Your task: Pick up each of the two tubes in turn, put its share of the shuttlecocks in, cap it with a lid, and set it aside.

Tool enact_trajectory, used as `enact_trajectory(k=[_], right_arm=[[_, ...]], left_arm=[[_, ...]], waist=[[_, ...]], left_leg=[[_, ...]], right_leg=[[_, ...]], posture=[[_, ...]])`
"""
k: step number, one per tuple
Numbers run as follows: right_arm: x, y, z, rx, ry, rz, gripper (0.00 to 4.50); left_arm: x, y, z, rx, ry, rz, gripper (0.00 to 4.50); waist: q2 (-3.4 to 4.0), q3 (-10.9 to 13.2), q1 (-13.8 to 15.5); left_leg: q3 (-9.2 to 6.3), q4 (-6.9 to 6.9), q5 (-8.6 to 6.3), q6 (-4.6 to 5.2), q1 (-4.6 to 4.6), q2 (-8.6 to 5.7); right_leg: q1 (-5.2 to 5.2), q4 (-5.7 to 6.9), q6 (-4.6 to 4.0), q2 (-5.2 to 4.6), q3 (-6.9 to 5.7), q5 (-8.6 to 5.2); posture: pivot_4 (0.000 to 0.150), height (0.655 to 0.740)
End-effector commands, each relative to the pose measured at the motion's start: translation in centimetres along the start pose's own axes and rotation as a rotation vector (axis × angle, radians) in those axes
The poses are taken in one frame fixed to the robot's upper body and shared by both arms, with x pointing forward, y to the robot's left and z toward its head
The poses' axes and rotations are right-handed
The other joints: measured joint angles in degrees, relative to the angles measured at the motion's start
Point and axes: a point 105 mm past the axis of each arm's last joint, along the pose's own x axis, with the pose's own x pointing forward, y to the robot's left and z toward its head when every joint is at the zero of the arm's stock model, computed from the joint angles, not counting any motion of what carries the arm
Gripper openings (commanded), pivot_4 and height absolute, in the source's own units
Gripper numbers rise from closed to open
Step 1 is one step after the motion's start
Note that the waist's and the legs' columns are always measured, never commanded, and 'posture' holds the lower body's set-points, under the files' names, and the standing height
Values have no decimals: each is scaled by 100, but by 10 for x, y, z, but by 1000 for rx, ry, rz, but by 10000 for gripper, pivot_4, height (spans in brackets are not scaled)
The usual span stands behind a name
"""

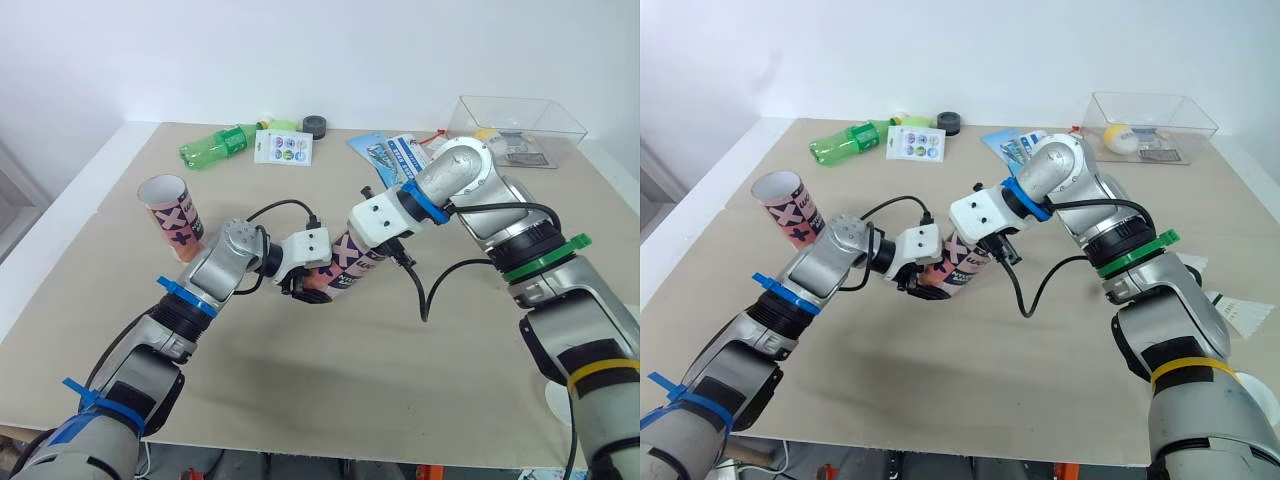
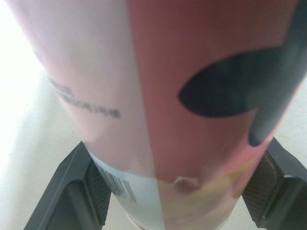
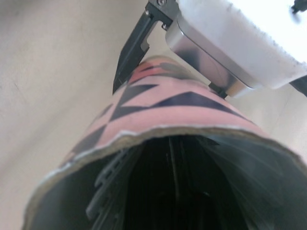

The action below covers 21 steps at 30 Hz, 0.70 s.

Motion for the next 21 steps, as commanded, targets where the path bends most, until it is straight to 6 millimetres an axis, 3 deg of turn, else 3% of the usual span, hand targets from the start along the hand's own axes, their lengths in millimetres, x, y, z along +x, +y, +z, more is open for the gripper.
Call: enact_trajectory(k=[1, 11, 15, 21], right_arm=[[-34, -12, 29, -65, -72, -56, 446], [-78, -2, 35, -44, -112, -144, 446], [-97, 8, 28, 77, -177, -227, 446], [-122, 20, 19, 380, -464, -514, 446]], left_arm=[[10, -11, 4, 21, -13, -42, 30001], [10, -11, 1, 19, -6, -42, 30001], [10, -13, 2, 19, -10, -43, 30001], [13, -9, 4, -2, -95, 20, 30001]], waist=[[7, 6, 4], [10, 9, 8], [9, 9, 37], [8, 8, 64]], left_leg=[[-1, 0, 0, 0, -1, 0], [-11, -16, -1, -1, -6, -7], [-12, -15, -1, -1, -6, -7], [-25, -23, -1, 0, -6, -10]], right_leg=[[0, 0, -1, -1, 0, 0], [-2, -2, -16, -4, -4, -8], [0, -4, -14, -5, -5, -9], [7, -6, -37, -9, -14, -3]], posture=[[1500, 7400], [1500, 7400], [1500, 7400], [1500, 7400]])
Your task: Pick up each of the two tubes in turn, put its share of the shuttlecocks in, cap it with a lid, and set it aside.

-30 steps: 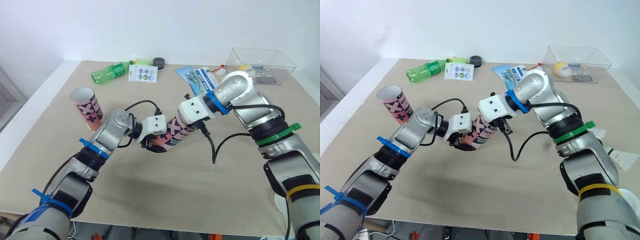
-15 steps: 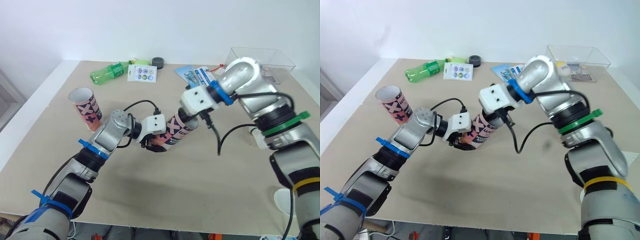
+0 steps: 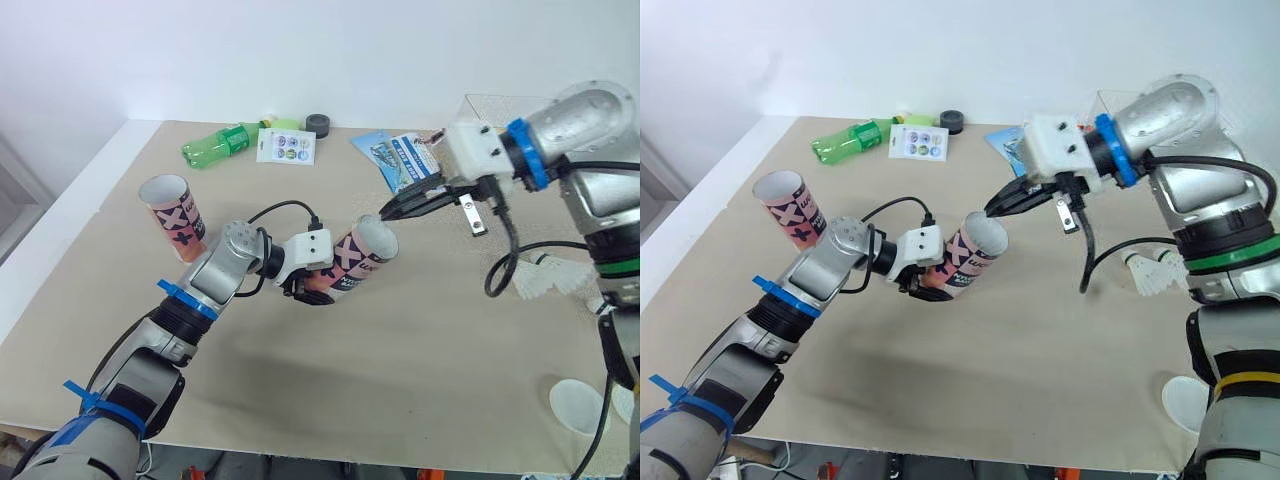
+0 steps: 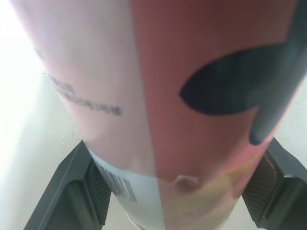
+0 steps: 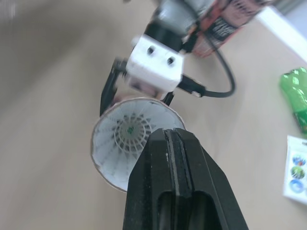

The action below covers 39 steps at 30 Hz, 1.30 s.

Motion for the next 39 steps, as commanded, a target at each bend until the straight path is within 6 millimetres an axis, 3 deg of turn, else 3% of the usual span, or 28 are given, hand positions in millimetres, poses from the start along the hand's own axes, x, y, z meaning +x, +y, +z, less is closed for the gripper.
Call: enact_trajectory(k=[1, 6, 12, 18, 21, 25, 28, 32, 35, 39], right_arm=[[-21, -1, 9, 117, -166, -191, 446], [-18, 16, -27, 227, -132, -384, 446], [-22, 31, -47, 406, -199, -538, 446], [-35, 46, -73, 552, -179, -597, 446], [-49, 60, -83, 662, -107, -549, 8655], [-71, 84, -90, 777, 75, -452, 27909], [-95, 108, -96, 846, 305, -371, 43610], [-117, 140, -107, 902, 561, -244, 44370], [-124, 153, -110, 926, 622, -212, 44370], [-139, 173, -129, 891, 757, -182, 44370]], left_arm=[[11, -6, 4, -1, -88, 16, 30001], [8, -2, 20, -53, -355, 116, 30001], [3, -12, 30, -119, -602, 166, 30001], [21, -32, 13, -89, -565, 144, 30001], [28, -37, 3, -63, -513, 123, 30001], [32, -39, -5, -27, -458, 118, 30001], [35, -40, -5, -11, -453, 119, 30001], [38, -40, -1, -16, -467, 120, 30001], [40, -40, 1, -18, -475, 123, 30001], [43, -41, 4, -27, -488, 127, 30001]], waist=[[0, 0, 10], [1, 4, -9], [4, 5, -68], [3, 6, -76], [5, 7, -73], [9, 6, -75], [17, 3, -77], [16, 3, -81], [14, 4, -105], [9, 7, -102]], left_leg=[[-6, 5, -1, 0, 0, -1], [-10, 10, 0, 1, -10, -6], [-15, 6, 2, 4, -6, 2], [-14, 12, 7, 9, 0, 0], [-12, 13, 11, 14, 0, -2], [-8, 12, 13, 16, 0, -5], [-7, 6, 13, 16, 2, -2], [-1, 3, 13, 15, 6, 0], [6, 3, 13, 15, 8, 2], [10, 9, 12, 15, 5, -1]], right_leg=[[5, 1, -3, -2, -5, -2], [-3, 2, 0, -5, -7, 4], [-9, 10, 1, 10, -8, 4], [5, 3, 31, 9, -6, -1], [5, 1, 36, 8, -4, 4], [4, -1, 36, 4, -1, 3], [2, -1, 32, 6, -1, -1], [0, -2, 9, 5, -1, -17], [-3, -2, 10, 4, 0, -18], [-3, -3, 17, 2, 3, -15]], posture=[[1500, 7400], [1500, 7400], [1500, 7400], [1500, 7400], [1500, 7400], [1500, 7400], [1500, 7400], [1500, 7400], [1500, 7400], [1500, 7400]])
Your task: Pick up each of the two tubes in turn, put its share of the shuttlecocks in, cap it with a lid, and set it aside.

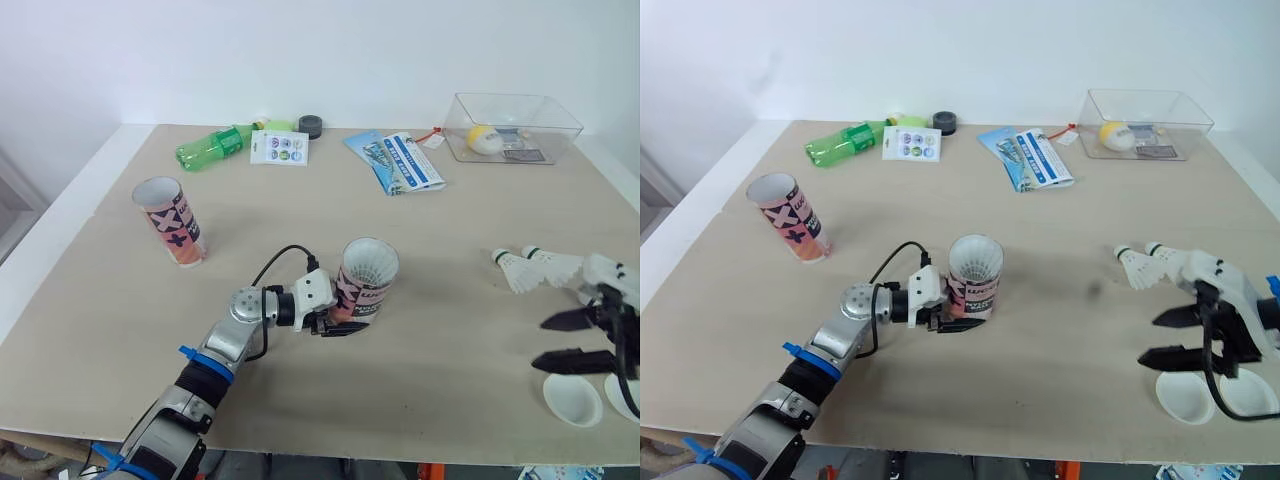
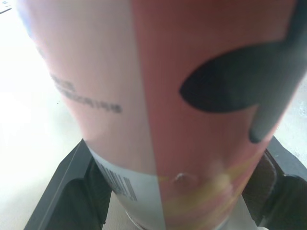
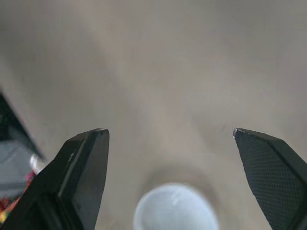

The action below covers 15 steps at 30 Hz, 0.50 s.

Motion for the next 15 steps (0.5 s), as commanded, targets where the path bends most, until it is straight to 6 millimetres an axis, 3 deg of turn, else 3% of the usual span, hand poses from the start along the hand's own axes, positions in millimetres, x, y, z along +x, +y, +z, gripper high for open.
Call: enact_trajectory(k=[1, 8, 15], right_arm=[[-9, -12, -9, -84, 49, -83, 44370], [-6, -22, -31, -134, 107, -90, 44370], [-2, -29, -32, -166, 100, -76, 44370]], left_arm=[[4, 1, 8, 23, -27, 5, 30001], [5, 1, 11, -50, -104, 46, 30001], [3, -7, -12, -73, -62, 46, 30001]], waist=[[0, 0, -1], [-8, 5, -39], [-10, 6, -48]], left_leg=[[3, 1, 0, 0, 0, -1], [12, 1, 0, -1, 4, -1], [17, 1, 0, -1, 11, -1]], right_leg=[[0, -1, 1, -1, 1, 0], [-1, -1, 5, -2, 11, 3], [3, -1, 7, -1, 18, 5]], posture=[[1500, 7400], [1500, 7400], [1500, 7400]])
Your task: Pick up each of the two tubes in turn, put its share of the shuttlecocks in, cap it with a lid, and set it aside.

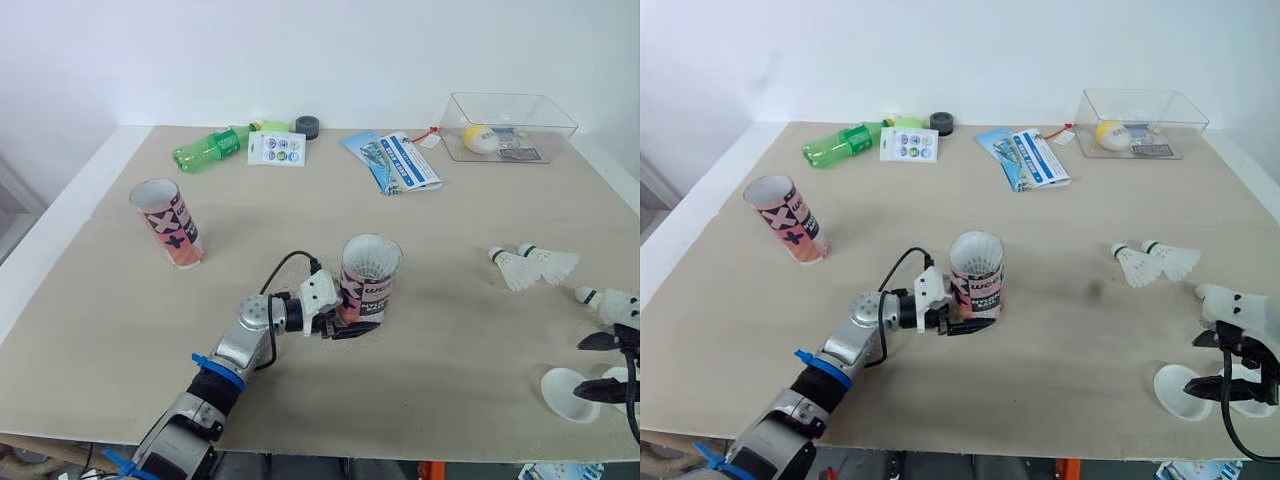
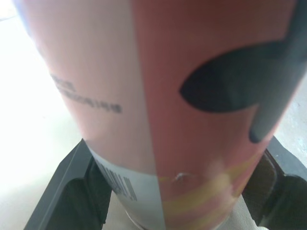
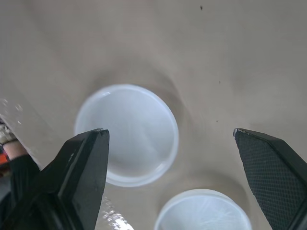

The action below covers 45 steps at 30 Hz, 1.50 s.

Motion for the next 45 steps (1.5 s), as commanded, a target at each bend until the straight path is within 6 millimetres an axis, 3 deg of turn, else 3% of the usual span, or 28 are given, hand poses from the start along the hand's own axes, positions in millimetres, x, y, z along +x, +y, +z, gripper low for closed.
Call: enact_trajectory(k=[1, 10, 13, 14, 16, 22, 29, 34, 38, 45], right_arm=[[0, -3, 0, -21, -1, 4, 44370], [7, -7, -6, -49, 3, 24, 44370], [13, -8, -6, -65, 1, 41, 36383], [14, -9, -6, -72, 2, 43, 30095], [18, -10, -6, -81, 4, 51, 25949], [30, -12, -7, -103, 28, 89, 901], [34, -13, 3, -155, 9, 92, 901], [26, -12, 41, -276, -97, 72, 901], [4, -6, 97, -480, -213, 48, 901], [-32, 3, 193, -790, -375, -9, 901]], left_arm=[[-4, -5, -12, -4, 29, -10, 30001], [-7, -7, -21, 23, 72, -27, 30001], [-7, -9, -20, 31, 72, -33, 30001], [-6, -10, -20, 32, 72, -33, 30001], [-6, -9, -20, 30, 69, -30, 30001], [-8, -7, -19, 31, 71, -21, 30001], [-9, -6, -19, 30, 75, -12, 30001], [-11, 0, -20, 10, 79, 2, 30001], [-11, 7, -21, -4, 88, 5, 30001], [-9, 13, -23, 9, 104, -11, 30001]], waist=[[0, 0, 0], [9, -6, -8], [9, -6, -24], [10, -6, -24], [13, -7, -24], [14, -12, -32], [-9, -19, -41], [1, -24, -83], [41, -24, -119], [31, -18, -161]], left_leg=[[0, 0, 0, 0, 2, 0], [9, -4, -1, -2, 39, 0], [17, -7, -2, -4, 68, 0], [18, -7, -2, -4, 71, 1], [18, -7, -2, -4, 73, 1], [19, -13, -3, -5, 74, 2], [20, -10, -3, -5, 82, 3], [20, -10, -3, -5, 84, 3], [22, -9, -2, -5, 83, -1], [18, -11, 4, -21, 85, -2]], right_leg=[[2, 0, 0, 0, 0, 0], [33, 0, -3, 0, 9, -2], [60, 0, -5, 0, 15, -3], [62, 0, -5, 0, 15, -3], [63, 0, -5, -1, 16, -3], [64, 0, -5, 2, 19, -5], [72, 0, -5, 1, 20, -4], [72, 0, -6, 1, 20, -2], [67, 1, -3, 1, 27, 5], [62, -1, -3, 0, 27, 7]], posture=[[1500, 7400], [1500, 7400], [1500, 7400], [1500, 7400], [1500, 7400], [1500, 7400], [1500, 7400], [1500, 7400], [1500, 7400], [1500, 7400]])
